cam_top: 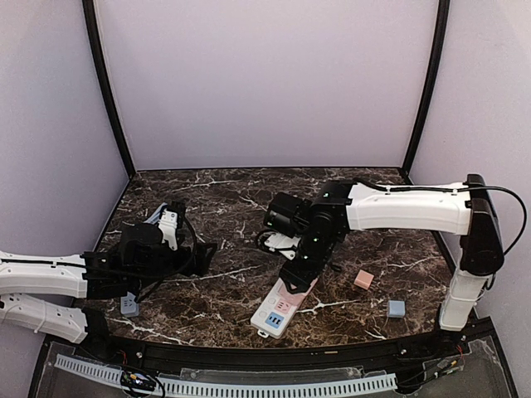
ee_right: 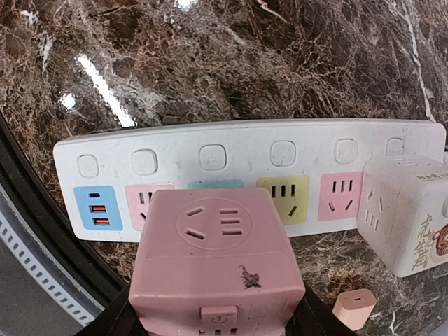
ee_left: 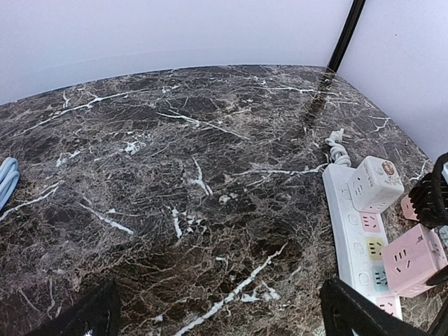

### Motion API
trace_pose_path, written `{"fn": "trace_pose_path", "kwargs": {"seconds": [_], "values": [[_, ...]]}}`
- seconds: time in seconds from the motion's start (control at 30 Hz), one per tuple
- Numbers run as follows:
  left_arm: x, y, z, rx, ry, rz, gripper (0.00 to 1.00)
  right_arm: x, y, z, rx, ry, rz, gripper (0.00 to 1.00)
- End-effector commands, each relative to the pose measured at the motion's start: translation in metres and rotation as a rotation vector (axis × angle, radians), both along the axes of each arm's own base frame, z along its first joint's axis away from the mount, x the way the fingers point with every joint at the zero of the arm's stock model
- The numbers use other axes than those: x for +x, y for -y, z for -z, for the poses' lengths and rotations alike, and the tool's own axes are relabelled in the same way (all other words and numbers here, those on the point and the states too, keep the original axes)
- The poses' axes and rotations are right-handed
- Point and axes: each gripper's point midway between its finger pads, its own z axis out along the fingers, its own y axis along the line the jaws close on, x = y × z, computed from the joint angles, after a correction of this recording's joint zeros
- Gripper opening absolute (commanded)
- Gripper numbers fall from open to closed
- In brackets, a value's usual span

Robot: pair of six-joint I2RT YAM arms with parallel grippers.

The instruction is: Insert the plug

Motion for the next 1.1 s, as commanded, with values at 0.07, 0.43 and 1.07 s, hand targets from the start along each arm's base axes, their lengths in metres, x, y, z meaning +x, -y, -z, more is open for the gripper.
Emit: {"fn": "trace_pose_path", "kwargs": {"seconds": [0.07, 0.43, 1.07], "values": [[0.0, -0.005, 0.003, -0.004, 0.0, -0.013, 1.0, 0.008, -0.001, -0.004, -0.004, 0.024, 0.024, 0.0], [0.0, -0.004, 0.003, -0.003, -0.001, -0.01, 1.0, 0.007, -0.004, -0.001, -0.006, 0.012, 0.019, 0.0], [0.0, -0.005, 0.003, -0.003, 0.001, -0.012, 1.0, 0.008, 0.006, 0.001, -0.057, 0.018, 0.035, 0.0]]}}
